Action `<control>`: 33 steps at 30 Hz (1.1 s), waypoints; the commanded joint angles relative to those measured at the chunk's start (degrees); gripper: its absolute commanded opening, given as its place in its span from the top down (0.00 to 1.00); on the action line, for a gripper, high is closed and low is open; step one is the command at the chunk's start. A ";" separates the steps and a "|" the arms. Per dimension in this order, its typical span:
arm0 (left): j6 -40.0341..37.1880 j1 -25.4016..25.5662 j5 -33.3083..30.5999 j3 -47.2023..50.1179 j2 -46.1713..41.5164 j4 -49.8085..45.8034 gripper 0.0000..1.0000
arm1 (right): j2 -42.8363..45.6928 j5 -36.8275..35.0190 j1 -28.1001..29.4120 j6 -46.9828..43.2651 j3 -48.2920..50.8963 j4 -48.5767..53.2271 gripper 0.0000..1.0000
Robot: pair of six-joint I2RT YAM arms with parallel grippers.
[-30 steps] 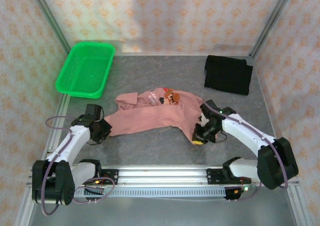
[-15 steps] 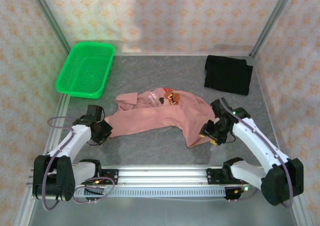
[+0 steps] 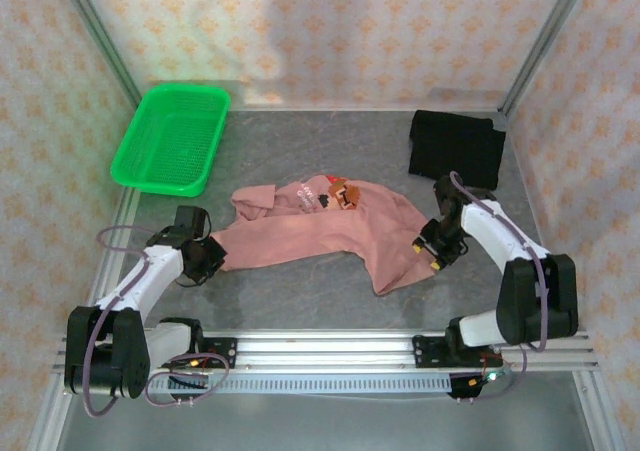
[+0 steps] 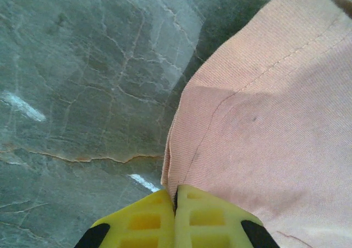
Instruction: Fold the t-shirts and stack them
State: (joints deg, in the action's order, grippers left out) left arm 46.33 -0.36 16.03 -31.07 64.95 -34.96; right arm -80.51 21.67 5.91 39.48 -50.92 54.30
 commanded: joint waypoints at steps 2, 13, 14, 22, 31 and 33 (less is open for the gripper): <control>-1.63 0.51 -1.03 -0.74 0.14 0.77 1.00 | -2.34 0.36 -0.91 2.08 -0.96 -2.81 0.56; -1.79 0.62 -1.35 -0.04 -0.94 0.63 1.00 | -7.79 0.64 -1.08 3.05 -0.28 -5.73 0.58; -1.88 0.60 -1.44 0.12 -1.02 0.60 1.00 | -7.91 0.29 -1.16 2.87 -0.01 -5.94 0.59; -1.80 0.59 -1.57 0.84 -1.76 0.20 1.00 | -8.82 0.11 -1.45 2.37 3.27 -7.14 0.62; -1.68 0.56 -1.88 1.19 -1.71 0.53 1.00 | -8.01 -1.26 -1.51 2.07 5.80 -7.33 0.63; -1.68 0.61 -1.86 1.27 -1.66 0.52 1.00 | -8.60 -1.05 -1.52 2.43 6.09 -8.19 0.65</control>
State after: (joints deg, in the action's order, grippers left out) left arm 45.91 -0.36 15.99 -30.59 64.10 -34.79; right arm -88.64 22.87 4.75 41.52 -46.81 46.68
